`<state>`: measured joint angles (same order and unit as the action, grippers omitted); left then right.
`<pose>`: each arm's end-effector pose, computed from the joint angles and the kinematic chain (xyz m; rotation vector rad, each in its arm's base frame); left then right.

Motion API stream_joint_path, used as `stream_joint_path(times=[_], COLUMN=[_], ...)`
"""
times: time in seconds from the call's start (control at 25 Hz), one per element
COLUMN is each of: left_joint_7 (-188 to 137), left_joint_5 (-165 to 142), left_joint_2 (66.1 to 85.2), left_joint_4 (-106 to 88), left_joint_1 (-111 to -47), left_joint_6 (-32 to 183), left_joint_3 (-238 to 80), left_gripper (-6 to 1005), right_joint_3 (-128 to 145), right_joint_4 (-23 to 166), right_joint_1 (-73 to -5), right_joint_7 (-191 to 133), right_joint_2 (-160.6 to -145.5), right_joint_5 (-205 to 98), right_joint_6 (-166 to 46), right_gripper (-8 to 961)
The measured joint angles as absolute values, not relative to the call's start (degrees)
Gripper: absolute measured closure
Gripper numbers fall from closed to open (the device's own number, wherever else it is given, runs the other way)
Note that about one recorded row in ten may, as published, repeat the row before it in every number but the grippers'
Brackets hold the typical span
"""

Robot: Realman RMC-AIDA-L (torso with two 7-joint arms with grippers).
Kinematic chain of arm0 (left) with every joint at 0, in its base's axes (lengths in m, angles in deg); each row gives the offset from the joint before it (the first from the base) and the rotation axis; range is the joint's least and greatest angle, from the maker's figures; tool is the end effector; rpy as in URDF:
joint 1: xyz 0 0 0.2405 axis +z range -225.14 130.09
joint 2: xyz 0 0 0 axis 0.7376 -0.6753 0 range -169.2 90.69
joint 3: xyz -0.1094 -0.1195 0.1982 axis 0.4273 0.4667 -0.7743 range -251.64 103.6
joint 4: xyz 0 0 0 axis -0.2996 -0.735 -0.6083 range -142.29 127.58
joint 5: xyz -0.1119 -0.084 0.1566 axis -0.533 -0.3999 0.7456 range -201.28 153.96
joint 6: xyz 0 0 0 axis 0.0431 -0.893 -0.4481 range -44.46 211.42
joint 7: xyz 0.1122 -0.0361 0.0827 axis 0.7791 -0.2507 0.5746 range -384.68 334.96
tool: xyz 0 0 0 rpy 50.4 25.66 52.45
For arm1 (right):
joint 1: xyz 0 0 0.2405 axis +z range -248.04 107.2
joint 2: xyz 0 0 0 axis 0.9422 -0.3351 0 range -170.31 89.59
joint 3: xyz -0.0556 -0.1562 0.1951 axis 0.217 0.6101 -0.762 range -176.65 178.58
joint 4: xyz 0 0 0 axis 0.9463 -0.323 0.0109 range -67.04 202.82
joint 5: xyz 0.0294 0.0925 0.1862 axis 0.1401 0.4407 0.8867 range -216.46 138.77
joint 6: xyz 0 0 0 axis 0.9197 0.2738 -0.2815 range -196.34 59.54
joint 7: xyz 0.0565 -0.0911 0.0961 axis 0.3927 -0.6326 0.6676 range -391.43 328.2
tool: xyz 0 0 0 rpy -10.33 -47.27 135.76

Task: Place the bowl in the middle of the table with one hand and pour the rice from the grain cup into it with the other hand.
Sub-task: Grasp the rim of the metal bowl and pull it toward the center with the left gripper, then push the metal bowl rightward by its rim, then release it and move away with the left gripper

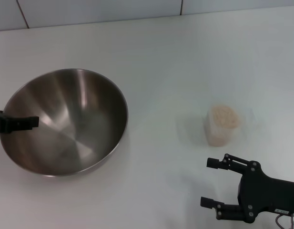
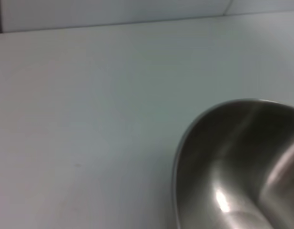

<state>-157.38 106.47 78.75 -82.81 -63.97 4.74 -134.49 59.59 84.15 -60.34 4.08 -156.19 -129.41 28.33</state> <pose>-0.2795 0.3263 0.0582 -2.3466 -1.2006 -0.0939 0.3300 0.1800 -0.0372 -2.6252 0.3331 0.9142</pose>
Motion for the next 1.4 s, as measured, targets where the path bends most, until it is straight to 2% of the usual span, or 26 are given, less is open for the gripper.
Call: stream_joint_path(times=[0.24, 0.44, 0.68, 1.0, 1.2, 1.24, 1.28, 1.4], left_joint_7=[-156.56, -156.22, -155.61, -154.97, -154.66, -152.77, -152.12, -151.56], left_joint_5=[106.88, 107.33, 107.38, 107.42, 107.37, 107.03, 107.03, 107.12], left_joint_2=[78.77, 78.77, 78.70, 78.58, 78.49, 78.17, 78.12, 78.09], left_joint_4=[-82.18, -80.18, -78.79, -75.77, -74.83, -69.82, -68.01, -66.27], left_joint_1=[-65.28, -66.79, -68.12, -70.89, -71.67, -76.07, -77.75, -79.48], left_joint_6=[2.25, 1.93, 1.82, 1.18, 1.14, 1.08, 1.14, 1.37], left_joint_3=[-134.74, -134.85, -134.90, -133.94, -133.33, -130.06, -129.13, -128.38], left_gripper=[261, 475, 625, 954, 952, 952, 951, 950], right_joint_3=[59.23, 59.22, 59.15, 59.14, 59.21, 59.32, 59.32, 59.52], right_joint_4=[84.16, 84.15, 84.15, 84.15, 84.15, 84.15, 84.15, 84.15], right_joint_1=[-60.40, -60.38, -60.32, -60.31, -60.30, -60.24, -60.24, -60.06], right_joint_7=[4.07, 4.07, 4.07, 4.00, 3.98, 3.98, 3.98, 3.98], right_joint_2=[-156.19, -156.19, -156.19, -156.19, -156.19, -156.19, -156.19, -156.18], right_joint_5=[-130.04, -130.07, -130.07, -130.07, -130.07, -130.07, -130.07, -130.07], right_joint_6=[28.33, 28.33, 28.33, 28.33, 28.26, 28.19, 28.19, 28.17], right_gripper=[126, 126, 128, 135, 139, 140, 141, 143])
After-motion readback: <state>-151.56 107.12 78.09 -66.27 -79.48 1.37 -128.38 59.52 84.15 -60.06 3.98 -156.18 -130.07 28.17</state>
